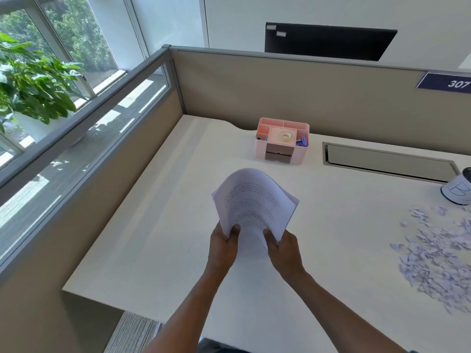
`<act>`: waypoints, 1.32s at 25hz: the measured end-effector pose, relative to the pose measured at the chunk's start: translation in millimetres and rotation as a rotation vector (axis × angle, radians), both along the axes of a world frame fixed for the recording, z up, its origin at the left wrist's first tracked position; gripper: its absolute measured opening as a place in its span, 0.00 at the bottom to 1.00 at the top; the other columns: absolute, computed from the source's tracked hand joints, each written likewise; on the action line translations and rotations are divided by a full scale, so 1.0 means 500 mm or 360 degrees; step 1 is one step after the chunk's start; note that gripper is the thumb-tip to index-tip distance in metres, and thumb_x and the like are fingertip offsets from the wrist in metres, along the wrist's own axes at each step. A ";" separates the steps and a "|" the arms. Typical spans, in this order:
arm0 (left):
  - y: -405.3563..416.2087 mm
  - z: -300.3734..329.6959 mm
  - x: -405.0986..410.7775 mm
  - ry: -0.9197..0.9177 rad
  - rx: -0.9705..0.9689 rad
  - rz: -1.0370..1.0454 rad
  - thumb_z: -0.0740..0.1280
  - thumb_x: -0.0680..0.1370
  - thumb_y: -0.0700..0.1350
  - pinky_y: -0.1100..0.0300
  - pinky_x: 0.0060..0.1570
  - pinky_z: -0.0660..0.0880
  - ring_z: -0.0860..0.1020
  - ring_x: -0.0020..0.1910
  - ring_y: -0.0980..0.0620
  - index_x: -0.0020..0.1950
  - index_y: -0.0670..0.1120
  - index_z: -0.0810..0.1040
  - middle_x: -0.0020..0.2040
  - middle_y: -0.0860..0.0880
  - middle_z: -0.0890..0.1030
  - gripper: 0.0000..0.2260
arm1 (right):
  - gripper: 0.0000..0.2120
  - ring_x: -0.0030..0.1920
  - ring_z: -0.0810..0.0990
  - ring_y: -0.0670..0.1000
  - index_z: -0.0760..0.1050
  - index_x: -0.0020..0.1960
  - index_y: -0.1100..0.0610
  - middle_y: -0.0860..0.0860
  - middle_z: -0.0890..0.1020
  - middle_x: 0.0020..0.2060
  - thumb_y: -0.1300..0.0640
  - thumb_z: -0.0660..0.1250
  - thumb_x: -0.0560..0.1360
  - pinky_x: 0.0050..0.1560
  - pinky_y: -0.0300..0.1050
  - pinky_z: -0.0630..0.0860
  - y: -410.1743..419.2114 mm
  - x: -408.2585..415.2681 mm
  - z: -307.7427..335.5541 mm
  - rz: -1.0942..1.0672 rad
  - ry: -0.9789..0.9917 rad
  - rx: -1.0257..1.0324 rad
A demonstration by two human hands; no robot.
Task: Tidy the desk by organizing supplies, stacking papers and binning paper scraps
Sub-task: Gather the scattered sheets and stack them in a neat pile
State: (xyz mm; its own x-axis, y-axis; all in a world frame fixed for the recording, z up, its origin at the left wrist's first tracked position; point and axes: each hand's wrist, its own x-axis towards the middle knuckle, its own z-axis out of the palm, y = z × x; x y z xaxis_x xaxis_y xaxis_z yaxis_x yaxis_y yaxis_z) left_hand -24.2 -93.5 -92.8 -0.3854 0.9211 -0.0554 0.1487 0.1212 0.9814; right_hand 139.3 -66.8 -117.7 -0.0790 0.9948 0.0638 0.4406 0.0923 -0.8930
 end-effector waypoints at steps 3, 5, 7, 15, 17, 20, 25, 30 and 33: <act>-0.004 -0.012 0.010 -0.0051 -0.0003 0.0016 0.62 0.82 0.36 0.68 0.40 0.77 0.81 0.44 0.61 0.52 0.50 0.79 0.43 0.56 0.84 0.11 | 0.13 0.32 0.78 0.56 0.76 0.43 0.63 0.59 0.79 0.32 0.55 0.63 0.81 0.28 0.47 0.71 -0.001 -0.004 -0.005 0.0023 0.0003 -0.0059; -0.009 -0.017 0.017 -0.0079 -0.0025 0.0013 0.62 0.82 0.36 0.67 0.41 0.77 0.81 0.46 0.59 0.56 0.48 0.79 0.45 0.55 0.84 0.10 | 0.10 0.34 0.79 0.54 0.76 0.43 0.57 0.54 0.79 0.32 0.55 0.63 0.81 0.27 0.44 0.73 -0.001 -0.005 -0.005 0.0014 -0.0019 -0.0052; -0.015 -0.021 0.023 -0.0095 -0.0028 0.0013 0.61 0.82 0.36 0.68 0.42 0.77 0.81 0.47 0.59 0.56 0.51 0.78 0.45 0.56 0.83 0.11 | 0.09 0.34 0.78 0.53 0.75 0.42 0.53 0.52 0.78 0.30 0.54 0.63 0.81 0.26 0.39 0.71 -0.002 -0.005 -0.002 0.0024 -0.0021 -0.0038; -0.016 -0.033 0.025 -0.0106 -0.0096 0.0041 0.62 0.83 0.37 0.70 0.41 0.76 0.80 0.45 0.62 0.56 0.48 0.79 0.45 0.56 0.83 0.09 | 0.17 0.33 0.78 0.60 0.76 0.44 0.65 0.62 0.78 0.33 0.52 0.61 0.82 0.29 0.52 0.72 0.001 0.005 -0.012 0.0041 -0.0047 -0.0066; -0.014 -0.033 0.026 -0.0102 -0.0098 0.0049 0.62 0.82 0.37 0.70 0.40 0.76 0.80 0.45 0.63 0.55 0.49 0.79 0.44 0.56 0.83 0.09 | 0.18 0.31 0.77 0.59 0.76 0.43 0.66 0.62 0.78 0.33 0.51 0.61 0.81 0.29 0.53 0.71 0.003 0.002 -0.010 0.0034 -0.0023 -0.0073; -0.012 -0.031 0.028 -0.0085 -0.0099 0.0060 0.62 0.82 0.37 0.71 0.38 0.75 0.79 0.43 0.64 0.53 0.52 0.78 0.43 0.57 0.82 0.11 | 0.15 0.34 0.79 0.58 0.77 0.44 0.63 0.59 0.80 0.33 0.53 0.62 0.81 0.31 0.52 0.74 0.005 -0.001 -0.007 0.0030 -0.0012 -0.0045; -0.010 -0.033 0.019 -0.0071 -0.0130 0.0036 0.62 0.83 0.40 0.69 0.39 0.76 0.80 0.43 0.63 0.50 0.55 0.78 0.41 0.59 0.83 0.10 | 0.14 0.33 0.78 0.61 0.75 0.43 0.61 0.60 0.78 0.33 0.52 0.61 0.82 0.30 0.43 0.69 0.010 0.004 -0.014 0.0055 0.0005 -0.0085; 0.012 -0.030 -0.013 0.0016 -0.0187 0.0026 0.63 0.83 0.43 0.59 0.45 0.79 0.82 0.48 0.56 0.51 0.55 0.79 0.46 0.57 0.84 0.08 | 0.08 0.40 0.82 0.44 0.79 0.56 0.52 0.42 0.82 0.41 0.52 0.64 0.80 0.36 0.32 0.73 0.057 0.012 0.037 -0.0045 -0.0054 0.0036; 0.029 -0.026 -0.036 -0.0125 -0.0213 0.0002 0.64 0.83 0.42 0.52 0.51 0.81 0.83 0.53 0.50 0.59 0.47 0.80 0.52 0.52 0.85 0.08 | 0.14 0.48 0.82 0.49 0.74 0.63 0.52 0.46 0.83 0.49 0.53 0.67 0.78 0.42 0.36 0.75 0.098 0.021 0.075 -0.0106 -0.0112 0.0037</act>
